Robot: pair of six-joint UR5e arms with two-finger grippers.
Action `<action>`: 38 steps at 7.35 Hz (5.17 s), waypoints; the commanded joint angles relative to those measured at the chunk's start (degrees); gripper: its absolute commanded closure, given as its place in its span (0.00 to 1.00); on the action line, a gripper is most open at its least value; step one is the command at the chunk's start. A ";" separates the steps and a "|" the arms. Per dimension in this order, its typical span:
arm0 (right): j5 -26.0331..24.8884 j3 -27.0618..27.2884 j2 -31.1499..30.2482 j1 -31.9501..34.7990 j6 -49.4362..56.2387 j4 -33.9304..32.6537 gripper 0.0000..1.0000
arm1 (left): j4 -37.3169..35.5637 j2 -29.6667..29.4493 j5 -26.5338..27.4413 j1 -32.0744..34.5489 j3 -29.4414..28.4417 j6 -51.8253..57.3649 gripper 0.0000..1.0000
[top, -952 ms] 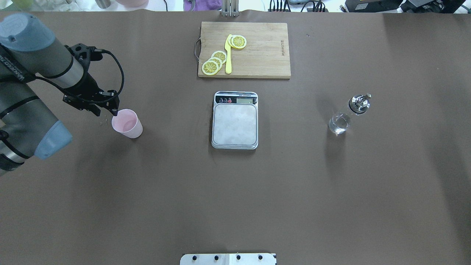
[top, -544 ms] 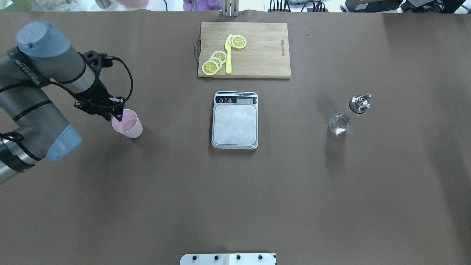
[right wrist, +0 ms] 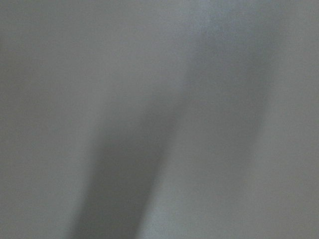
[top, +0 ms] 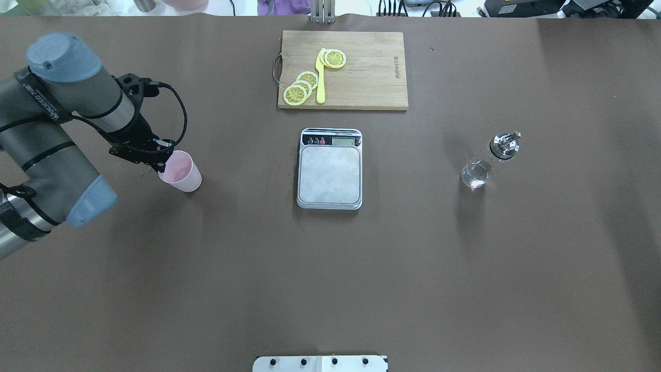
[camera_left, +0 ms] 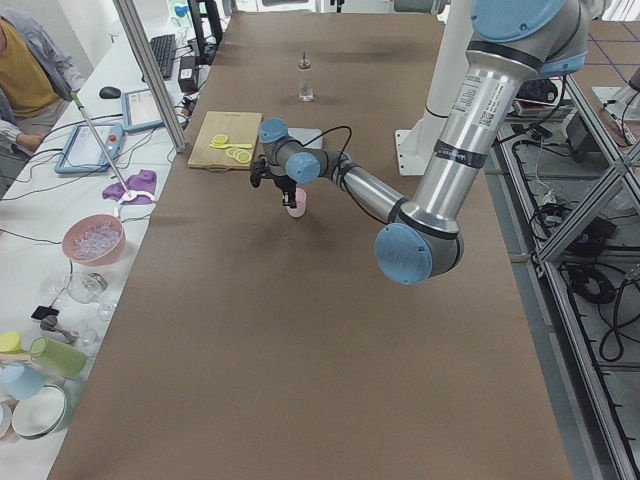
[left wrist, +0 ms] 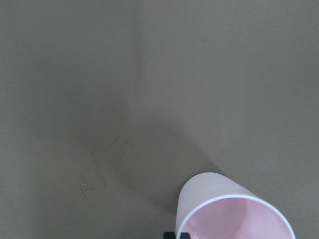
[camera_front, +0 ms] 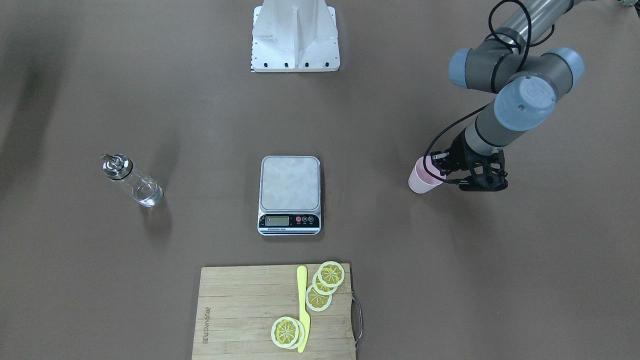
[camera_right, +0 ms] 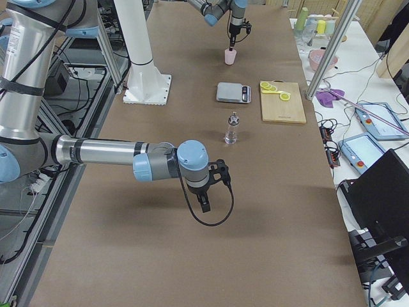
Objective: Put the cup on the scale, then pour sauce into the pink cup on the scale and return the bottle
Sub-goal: 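Carry the pink cup with the left gripper onto the scale, then open the left gripper and withdraw it from the cup, then reach the right gripper to the glass sauce dispenser and grasp it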
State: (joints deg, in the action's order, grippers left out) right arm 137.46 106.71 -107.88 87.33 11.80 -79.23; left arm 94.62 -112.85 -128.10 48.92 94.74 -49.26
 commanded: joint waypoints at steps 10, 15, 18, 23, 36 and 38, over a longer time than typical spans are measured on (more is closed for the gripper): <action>1.05 0.25 1.97 -1.46 -0.46 0.30 0.00 | -11.75 -33.13 3.73 -8.66 -15.45 -14.37 1.00; 0.97 0.17 1.97 -1.46 -0.46 0.30 0.00 | -8.22 -33.40 3.82 -9.89 -17.66 -15.51 1.00; 1.05 0.17 1.97 -1.46 -0.38 0.30 0.00 | -7.17 -33.40 4.96 -9.90 -18.19 -15.69 0.31; 0.88 0.17 3.28 -1.72 -0.99 0.30 0.00 | -10.91 -17.74 4.17 -5.08 3.87 -14.65 0.03; -8.87 -3.96 18.93 -32.29 -14.70 25.83 0.17 | -15.51 10.81 -1.54 28.07 7.92 51.55 0.02; -9.75 -9.73 19.29 -33.01 -16.98 39.68 0.25 | -15.51 10.81 -1.46 28.25 7.74 51.46 0.03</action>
State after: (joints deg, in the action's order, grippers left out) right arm 128.22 100.34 -88.86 54.89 -3.65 -47.95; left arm 79.11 -102.04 -129.62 77.05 102.58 2.23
